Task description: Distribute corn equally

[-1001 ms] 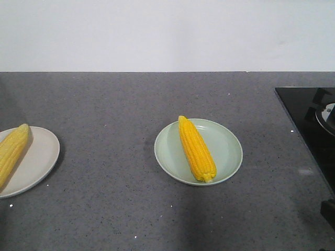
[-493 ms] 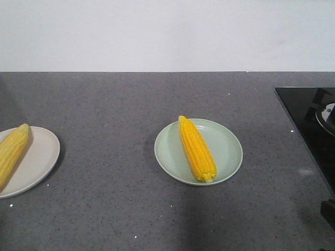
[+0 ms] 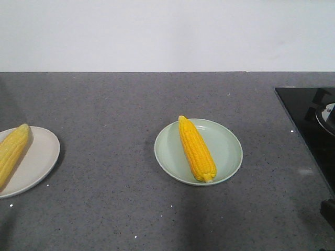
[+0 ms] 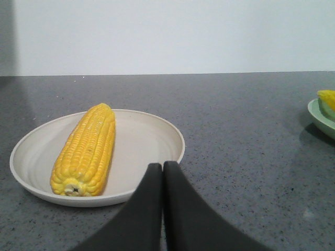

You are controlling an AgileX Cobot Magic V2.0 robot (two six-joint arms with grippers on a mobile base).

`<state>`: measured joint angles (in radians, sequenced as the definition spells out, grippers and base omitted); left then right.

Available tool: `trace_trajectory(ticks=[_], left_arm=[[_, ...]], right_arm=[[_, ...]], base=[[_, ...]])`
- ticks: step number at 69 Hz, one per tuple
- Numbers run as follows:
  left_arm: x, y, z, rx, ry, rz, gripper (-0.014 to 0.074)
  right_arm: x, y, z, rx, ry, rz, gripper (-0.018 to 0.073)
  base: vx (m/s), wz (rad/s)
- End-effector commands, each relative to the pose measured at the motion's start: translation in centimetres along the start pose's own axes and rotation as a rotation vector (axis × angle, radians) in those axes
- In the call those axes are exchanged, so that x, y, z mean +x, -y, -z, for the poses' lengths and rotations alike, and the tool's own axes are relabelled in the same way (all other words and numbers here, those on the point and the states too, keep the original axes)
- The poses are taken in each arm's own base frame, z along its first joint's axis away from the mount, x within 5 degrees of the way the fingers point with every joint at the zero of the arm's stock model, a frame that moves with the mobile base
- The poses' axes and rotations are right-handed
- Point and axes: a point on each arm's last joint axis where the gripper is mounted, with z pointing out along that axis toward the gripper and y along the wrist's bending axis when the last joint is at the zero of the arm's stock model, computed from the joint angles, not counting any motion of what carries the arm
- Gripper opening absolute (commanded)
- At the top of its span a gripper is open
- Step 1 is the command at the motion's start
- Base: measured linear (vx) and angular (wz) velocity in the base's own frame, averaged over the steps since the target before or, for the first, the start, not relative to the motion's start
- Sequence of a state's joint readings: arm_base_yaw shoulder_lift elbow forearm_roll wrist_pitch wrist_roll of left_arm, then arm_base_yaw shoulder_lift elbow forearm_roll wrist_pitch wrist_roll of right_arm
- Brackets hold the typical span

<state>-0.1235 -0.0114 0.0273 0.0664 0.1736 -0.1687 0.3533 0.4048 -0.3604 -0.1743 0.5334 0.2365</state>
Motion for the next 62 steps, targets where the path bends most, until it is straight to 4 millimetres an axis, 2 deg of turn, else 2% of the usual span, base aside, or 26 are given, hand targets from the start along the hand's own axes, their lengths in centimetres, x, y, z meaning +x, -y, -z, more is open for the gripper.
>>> trace_trajectory(ticks=[1, 62], left_arm=[[-0.68, 0.16, 0.15, 0.023, 0.090, 0.020, -0.0009], [-0.70, 0.16, 0.14, 0.021, 0.088, 0.017, -0.0009]], right_arm=[[-1.42, -0.08, 0.34, -0.006, 0.089, 0.015, -0.0008], [-1.42, -0.08, 0.34, -0.006, 0.089, 0.015, -0.0008]], base=[[0.00, 0.00], [0.00, 0.00]])
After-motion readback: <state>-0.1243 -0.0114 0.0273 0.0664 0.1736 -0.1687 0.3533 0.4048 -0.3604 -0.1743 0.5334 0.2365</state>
